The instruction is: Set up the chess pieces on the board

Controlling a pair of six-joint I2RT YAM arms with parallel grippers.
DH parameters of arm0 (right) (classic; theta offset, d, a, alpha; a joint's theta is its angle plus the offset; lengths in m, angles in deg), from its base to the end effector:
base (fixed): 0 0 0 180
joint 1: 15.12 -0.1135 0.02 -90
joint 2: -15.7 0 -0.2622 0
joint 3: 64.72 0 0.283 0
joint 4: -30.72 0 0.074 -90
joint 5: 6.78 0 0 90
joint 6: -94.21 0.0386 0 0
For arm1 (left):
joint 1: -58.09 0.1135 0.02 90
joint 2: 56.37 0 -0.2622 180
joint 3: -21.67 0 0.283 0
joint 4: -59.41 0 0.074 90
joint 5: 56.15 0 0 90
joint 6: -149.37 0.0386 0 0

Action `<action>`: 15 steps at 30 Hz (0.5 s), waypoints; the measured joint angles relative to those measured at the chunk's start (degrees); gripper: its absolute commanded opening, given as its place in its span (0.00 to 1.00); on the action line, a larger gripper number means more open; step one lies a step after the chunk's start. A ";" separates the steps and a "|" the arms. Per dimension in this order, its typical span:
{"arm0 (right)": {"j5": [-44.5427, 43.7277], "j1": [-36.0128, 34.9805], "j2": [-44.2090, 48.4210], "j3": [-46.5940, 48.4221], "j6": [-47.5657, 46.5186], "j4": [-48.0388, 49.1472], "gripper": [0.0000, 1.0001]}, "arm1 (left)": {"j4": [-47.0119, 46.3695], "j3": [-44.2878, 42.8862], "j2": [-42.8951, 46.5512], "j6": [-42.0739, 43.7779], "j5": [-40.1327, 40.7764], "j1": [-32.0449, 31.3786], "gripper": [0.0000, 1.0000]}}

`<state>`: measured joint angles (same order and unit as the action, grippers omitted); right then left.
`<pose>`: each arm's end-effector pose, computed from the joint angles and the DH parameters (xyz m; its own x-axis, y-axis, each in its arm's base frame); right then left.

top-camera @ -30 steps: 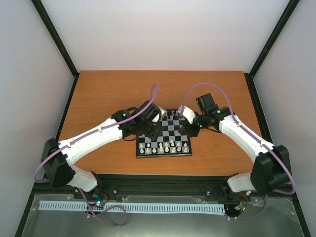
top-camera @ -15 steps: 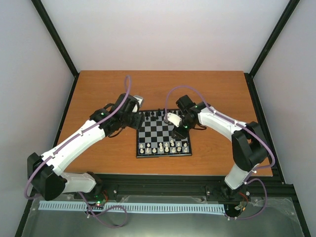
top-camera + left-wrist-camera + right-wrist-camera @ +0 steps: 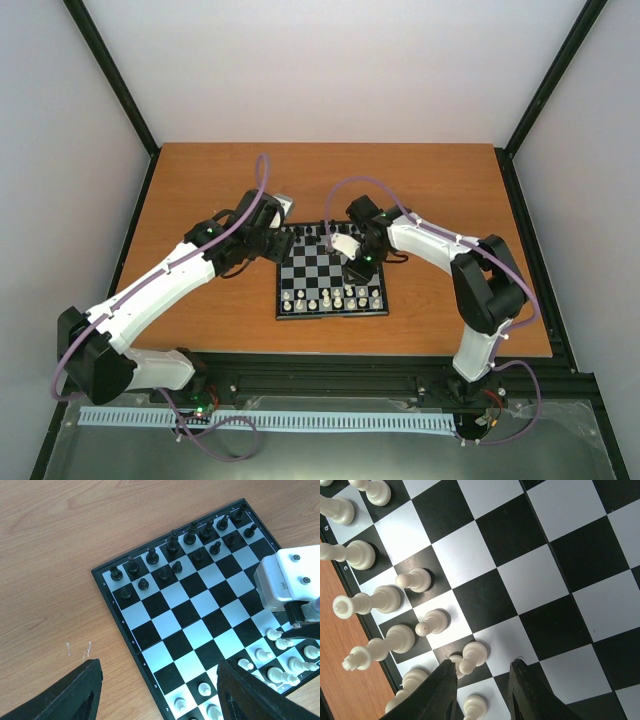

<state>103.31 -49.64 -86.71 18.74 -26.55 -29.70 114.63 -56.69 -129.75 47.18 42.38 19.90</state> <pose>0.2927 0.2174 0.1693 -0.3970 -0.8560 -0.3312 -0.9164 0.3492 0.1958 0.2383 -0.1802 0.3031 -0.7039 0.2881 -0.6492 0.3972 0.9174 -0.0236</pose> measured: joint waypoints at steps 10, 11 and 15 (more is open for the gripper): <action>-0.17 -0.63 -0.94 0.33 0.00 -0.02 0.30 | -0.11 0.00 0.00 0.04 -0.61 0.00 0.66; -0.26 -0.66 -0.96 0.33 0.00 -0.02 0.30 | -0.11 0.00 0.00 0.07 -0.66 0.00 0.66; -0.98 -0.85 -1.40 0.33 0.00 0.00 0.29 | -0.11 0.00 0.00 0.07 -1.09 0.00 0.65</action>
<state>102.33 -50.49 -88.11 19.07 -26.55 -29.70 114.52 -56.69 -129.75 47.25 41.29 19.90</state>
